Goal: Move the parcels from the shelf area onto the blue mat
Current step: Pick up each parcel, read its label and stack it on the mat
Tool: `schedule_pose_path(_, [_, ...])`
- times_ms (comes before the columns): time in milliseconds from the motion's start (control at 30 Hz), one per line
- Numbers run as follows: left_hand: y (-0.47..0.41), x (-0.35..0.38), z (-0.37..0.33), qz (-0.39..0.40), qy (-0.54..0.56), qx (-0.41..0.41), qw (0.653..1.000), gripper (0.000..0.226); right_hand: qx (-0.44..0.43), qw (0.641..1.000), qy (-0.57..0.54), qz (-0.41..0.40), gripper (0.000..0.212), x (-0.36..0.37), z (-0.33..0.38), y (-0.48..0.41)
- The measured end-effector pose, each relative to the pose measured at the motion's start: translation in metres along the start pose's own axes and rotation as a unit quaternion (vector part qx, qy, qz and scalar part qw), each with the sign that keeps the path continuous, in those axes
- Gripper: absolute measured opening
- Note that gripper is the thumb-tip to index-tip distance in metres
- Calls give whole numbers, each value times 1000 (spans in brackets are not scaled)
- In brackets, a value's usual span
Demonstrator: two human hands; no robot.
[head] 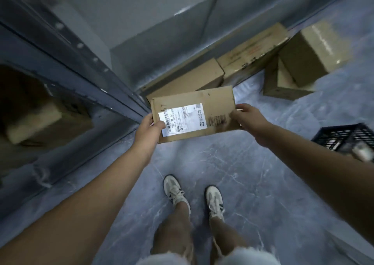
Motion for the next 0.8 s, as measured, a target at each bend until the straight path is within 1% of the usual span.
schedule_pose_path(100, [71,-25,-50,-34,18,52,998,41,-52,998,-26,6,35,-28,50,59])
schedule_pose_path(200, [144,-50,-74,-74,56,89,992,35,-114,993,-21,28,32,-46,93,119])
schedule_pose_path(267, [189,-66,-76,-101,84,115,985,36,-150,988,-21,42,30,-51,115,155])
schedule_pose_path(400, [265,-101,-56,-149,154,127,968,37,-203,977,-1,66,30,-36,146,214])
schedule_pose_path(500, [310,-139,-31,-195,186,137,953,41,-233,966,30,111,32,4,163,244])
schedule_pose_path(600, [345,-193,1,-236,217,141,937,43,-273,946,76,156,32,59,188,272])
schedule_pose_path(700, [380,-257,47,-287,272,146,907,40,-311,917,129,215,31,136,211,310])
schedule_pose_path(800, [416,-315,120,-337,329,118,874,41,-329,886,180,274,38,231,220,361])
Point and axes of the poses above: each hand's wrist, its own y-axis away from the middle knuckle, its own x-axis out of the palm, z = x × y, the point moved 10 cm from there along -y, towards the middle knuckle, and after that the axes turned 5 degrees about -x, right-handed, at the moved point
